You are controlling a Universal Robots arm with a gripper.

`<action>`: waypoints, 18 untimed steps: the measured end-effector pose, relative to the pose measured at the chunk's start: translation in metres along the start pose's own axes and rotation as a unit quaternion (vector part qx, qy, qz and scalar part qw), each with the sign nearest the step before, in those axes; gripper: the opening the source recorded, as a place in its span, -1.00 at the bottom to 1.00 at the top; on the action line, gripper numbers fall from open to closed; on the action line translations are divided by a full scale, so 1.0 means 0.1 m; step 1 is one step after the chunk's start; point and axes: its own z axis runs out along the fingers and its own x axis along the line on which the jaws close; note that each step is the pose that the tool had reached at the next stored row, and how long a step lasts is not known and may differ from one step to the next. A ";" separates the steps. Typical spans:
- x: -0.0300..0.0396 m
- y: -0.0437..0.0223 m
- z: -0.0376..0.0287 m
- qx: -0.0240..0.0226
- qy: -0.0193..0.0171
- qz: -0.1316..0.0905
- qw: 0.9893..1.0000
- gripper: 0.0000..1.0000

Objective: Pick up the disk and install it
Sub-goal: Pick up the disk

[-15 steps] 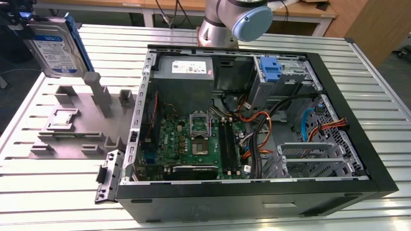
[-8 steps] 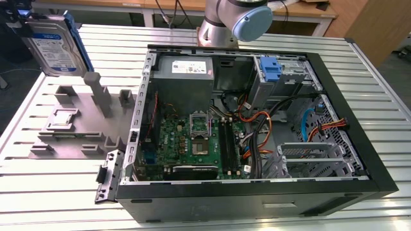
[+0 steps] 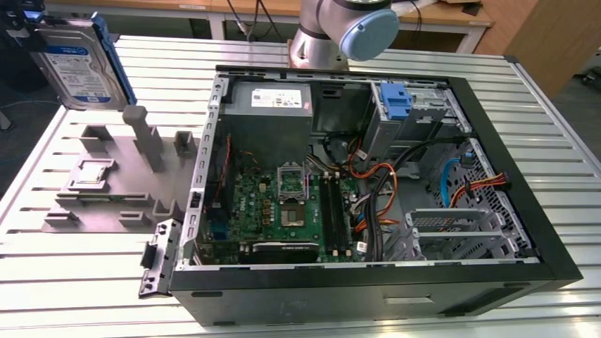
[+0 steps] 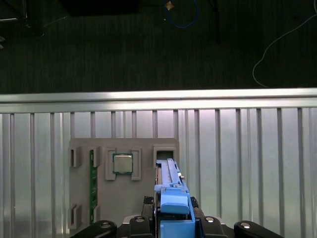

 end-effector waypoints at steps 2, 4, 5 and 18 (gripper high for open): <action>0.000 0.000 -0.013 0.000 0.000 0.000 1.000 -0.26; 0.000 0.000 -0.025 0.000 0.000 0.000 1.000 -0.26; 0.000 0.000 -0.029 0.000 0.000 0.000 1.000 -0.26; 0.000 0.000 -0.119 0.000 0.000 0.000 1.000 -0.26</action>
